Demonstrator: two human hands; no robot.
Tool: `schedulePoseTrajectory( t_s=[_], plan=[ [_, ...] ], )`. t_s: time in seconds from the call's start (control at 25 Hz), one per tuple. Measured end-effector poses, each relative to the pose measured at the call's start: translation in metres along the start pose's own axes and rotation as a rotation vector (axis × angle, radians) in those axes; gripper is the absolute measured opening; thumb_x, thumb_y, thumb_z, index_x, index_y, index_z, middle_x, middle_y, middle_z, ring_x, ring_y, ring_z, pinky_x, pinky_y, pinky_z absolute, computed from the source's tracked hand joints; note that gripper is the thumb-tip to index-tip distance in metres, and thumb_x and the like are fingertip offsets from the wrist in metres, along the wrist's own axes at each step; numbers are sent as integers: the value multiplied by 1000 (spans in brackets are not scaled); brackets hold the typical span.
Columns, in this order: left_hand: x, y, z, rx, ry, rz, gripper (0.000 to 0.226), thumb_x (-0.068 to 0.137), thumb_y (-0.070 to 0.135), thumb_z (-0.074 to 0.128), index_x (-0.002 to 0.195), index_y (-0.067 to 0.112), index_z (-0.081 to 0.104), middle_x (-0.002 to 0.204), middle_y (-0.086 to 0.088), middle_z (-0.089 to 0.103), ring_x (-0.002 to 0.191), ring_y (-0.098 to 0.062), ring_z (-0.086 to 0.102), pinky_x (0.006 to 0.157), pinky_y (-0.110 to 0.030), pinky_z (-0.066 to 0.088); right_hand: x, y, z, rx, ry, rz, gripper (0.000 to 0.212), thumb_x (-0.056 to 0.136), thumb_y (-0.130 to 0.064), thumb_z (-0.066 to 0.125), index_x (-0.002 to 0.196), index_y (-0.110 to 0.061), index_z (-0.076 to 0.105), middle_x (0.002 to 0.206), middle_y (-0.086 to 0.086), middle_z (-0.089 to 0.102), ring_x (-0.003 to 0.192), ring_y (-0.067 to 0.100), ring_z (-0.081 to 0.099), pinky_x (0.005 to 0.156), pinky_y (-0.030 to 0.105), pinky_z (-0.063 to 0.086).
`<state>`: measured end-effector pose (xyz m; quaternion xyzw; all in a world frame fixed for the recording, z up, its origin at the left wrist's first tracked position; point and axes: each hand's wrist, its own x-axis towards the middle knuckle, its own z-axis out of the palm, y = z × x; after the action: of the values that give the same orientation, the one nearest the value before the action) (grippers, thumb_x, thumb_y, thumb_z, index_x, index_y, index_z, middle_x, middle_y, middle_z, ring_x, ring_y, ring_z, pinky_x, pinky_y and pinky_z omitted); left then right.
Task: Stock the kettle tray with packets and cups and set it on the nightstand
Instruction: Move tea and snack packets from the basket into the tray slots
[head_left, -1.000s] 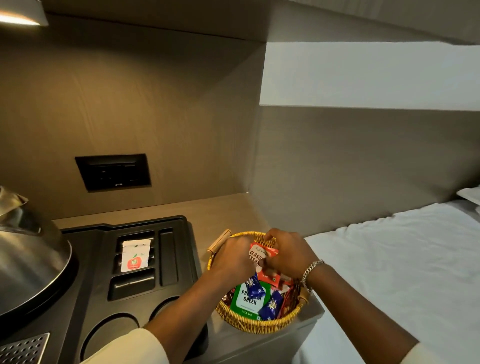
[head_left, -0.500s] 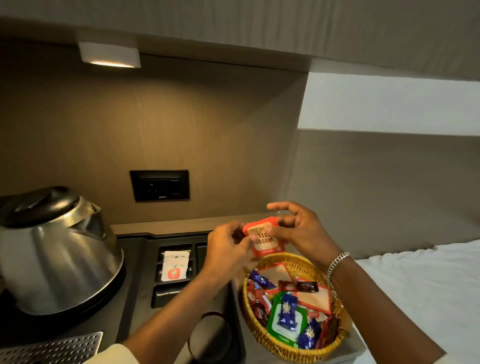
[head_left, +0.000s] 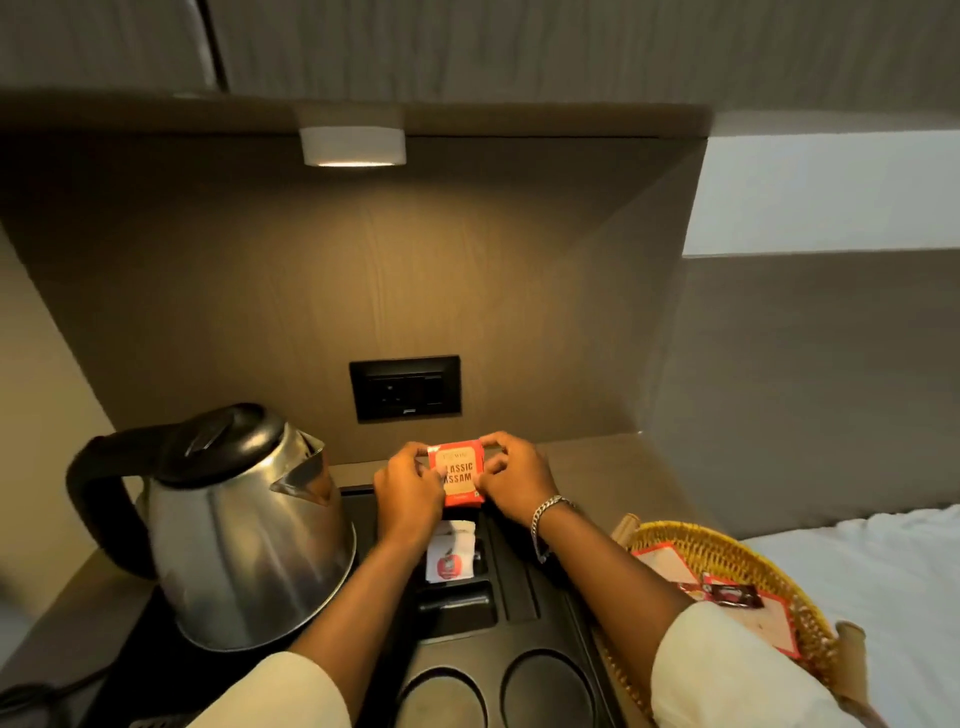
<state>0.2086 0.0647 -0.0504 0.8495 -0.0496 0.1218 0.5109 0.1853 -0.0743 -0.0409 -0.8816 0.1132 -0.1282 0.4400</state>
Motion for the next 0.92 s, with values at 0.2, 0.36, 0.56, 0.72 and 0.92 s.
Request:
schedulePoseTrajectory(
  t_s=[0.2,0.36,0.56,0.72,0.92],
  plan=[
    [9,-26,-4,201,-110,-122,17,84,11,69,99,7,63,100,-14,69,89,-28,67,68,-37,58,0,6,27,-89,-90,23,36,77,-5,68,110,-19,66,85,1,70,75,12,63,71,33,59],
    [11,-26,-8,291,-152,-131,18,82,14,70,97,5,64,99,-15,69,82,-24,63,58,-30,50,-3,4,21,-137,-164,13,39,77,-8,72,116,-14,67,98,8,74,91,19,69,83,35,58],
    [7,-16,-16,230,-149,-90,38,83,8,64,120,2,59,106,-19,65,92,-29,62,58,-23,37,-18,5,-14,-169,-177,-7,49,81,-12,70,129,-12,58,105,6,70,98,17,63,86,24,46],
    [-10,12,-12,106,-98,139,26,83,6,62,108,7,66,93,-7,65,82,-16,58,66,-22,40,-38,1,-69,-115,-149,-39,40,83,-10,69,122,-12,63,105,6,71,87,12,61,82,26,49],
    [-56,68,16,-82,-218,350,15,84,8,62,88,22,67,75,11,64,71,-2,59,58,-6,41,-71,19,-149,-165,-141,-22,12,82,-12,72,94,-12,73,81,-6,70,69,3,63,64,15,50]
  ],
)
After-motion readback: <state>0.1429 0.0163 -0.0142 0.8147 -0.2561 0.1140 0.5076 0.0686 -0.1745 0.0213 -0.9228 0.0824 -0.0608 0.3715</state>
